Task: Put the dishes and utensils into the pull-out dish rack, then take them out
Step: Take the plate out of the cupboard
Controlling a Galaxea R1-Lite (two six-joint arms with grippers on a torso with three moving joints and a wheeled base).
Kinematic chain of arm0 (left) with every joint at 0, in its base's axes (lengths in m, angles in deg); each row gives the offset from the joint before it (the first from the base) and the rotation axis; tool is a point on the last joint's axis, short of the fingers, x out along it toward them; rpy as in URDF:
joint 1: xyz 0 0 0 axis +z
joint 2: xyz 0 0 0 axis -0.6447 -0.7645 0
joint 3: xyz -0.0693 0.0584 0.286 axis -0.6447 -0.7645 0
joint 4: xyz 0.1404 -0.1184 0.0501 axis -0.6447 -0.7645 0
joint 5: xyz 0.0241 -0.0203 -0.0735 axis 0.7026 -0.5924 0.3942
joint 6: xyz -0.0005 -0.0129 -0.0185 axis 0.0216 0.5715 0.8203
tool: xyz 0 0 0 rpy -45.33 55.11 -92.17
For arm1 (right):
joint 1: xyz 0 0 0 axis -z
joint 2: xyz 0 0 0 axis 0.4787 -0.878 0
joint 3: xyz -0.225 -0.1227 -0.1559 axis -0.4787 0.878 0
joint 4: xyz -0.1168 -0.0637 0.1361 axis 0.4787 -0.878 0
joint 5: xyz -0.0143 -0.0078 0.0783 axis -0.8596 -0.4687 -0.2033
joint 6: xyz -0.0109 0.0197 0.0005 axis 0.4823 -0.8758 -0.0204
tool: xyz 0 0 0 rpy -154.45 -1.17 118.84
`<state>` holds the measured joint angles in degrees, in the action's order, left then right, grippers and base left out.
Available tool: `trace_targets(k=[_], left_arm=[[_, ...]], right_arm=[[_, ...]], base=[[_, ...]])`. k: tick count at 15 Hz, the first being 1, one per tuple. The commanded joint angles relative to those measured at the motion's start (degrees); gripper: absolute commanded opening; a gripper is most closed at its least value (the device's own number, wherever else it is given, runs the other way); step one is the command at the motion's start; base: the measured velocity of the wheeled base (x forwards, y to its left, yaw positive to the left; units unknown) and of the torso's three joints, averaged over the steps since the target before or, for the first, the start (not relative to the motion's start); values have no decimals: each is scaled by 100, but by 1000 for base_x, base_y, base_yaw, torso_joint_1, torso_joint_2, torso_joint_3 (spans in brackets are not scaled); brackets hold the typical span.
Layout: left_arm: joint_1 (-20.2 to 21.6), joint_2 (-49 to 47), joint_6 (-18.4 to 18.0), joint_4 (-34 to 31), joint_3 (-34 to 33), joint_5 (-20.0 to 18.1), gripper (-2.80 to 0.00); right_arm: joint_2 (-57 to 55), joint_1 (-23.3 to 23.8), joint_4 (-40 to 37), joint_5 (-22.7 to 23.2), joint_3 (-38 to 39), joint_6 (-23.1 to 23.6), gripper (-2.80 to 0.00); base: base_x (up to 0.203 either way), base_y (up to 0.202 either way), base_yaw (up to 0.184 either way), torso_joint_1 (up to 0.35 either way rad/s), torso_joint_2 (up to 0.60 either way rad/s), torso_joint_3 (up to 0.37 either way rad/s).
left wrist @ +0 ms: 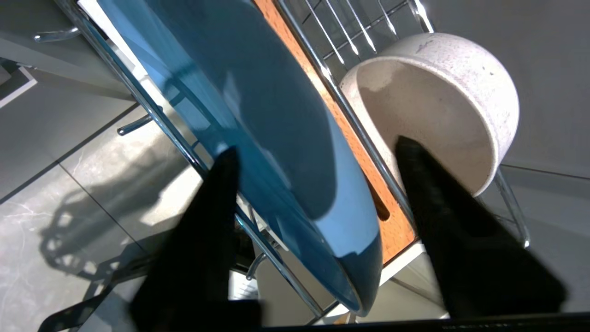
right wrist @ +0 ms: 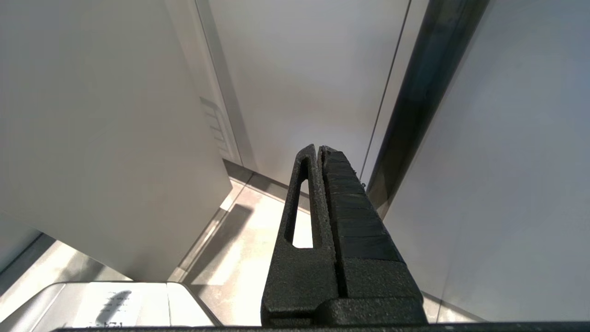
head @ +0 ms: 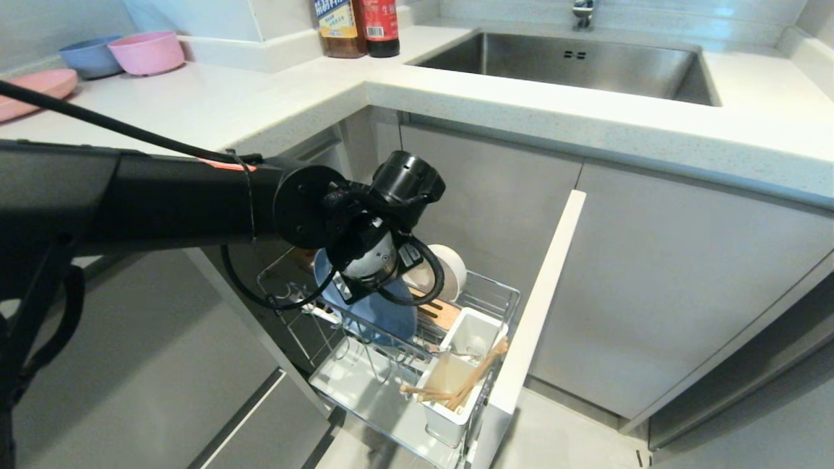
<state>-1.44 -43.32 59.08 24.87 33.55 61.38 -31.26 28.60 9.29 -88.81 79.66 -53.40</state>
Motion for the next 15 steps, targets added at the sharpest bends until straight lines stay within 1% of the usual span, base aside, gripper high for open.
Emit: trace_targets(k=[1,9,11,15], left_arm=[[6,34,37,-21,3,22,-280],[-22,102,37,-21,14,31,-280],[-56,261,45,-21,18,38,-280],[-273,870,52,-31,10,93,-280]], right_arm=[[-5,0,-1,0,8,-2,-280],[-5,0,4,0,9,-2,-280],[-5,0,-5,0,9,-2,-280],[-5,0,4,0,4,-2,-280]], base=[[0,0,0,0,0,0],[0,0,0,0,0,0],[0,0,0,0,0,0],[0,0,0,0,0,0]])
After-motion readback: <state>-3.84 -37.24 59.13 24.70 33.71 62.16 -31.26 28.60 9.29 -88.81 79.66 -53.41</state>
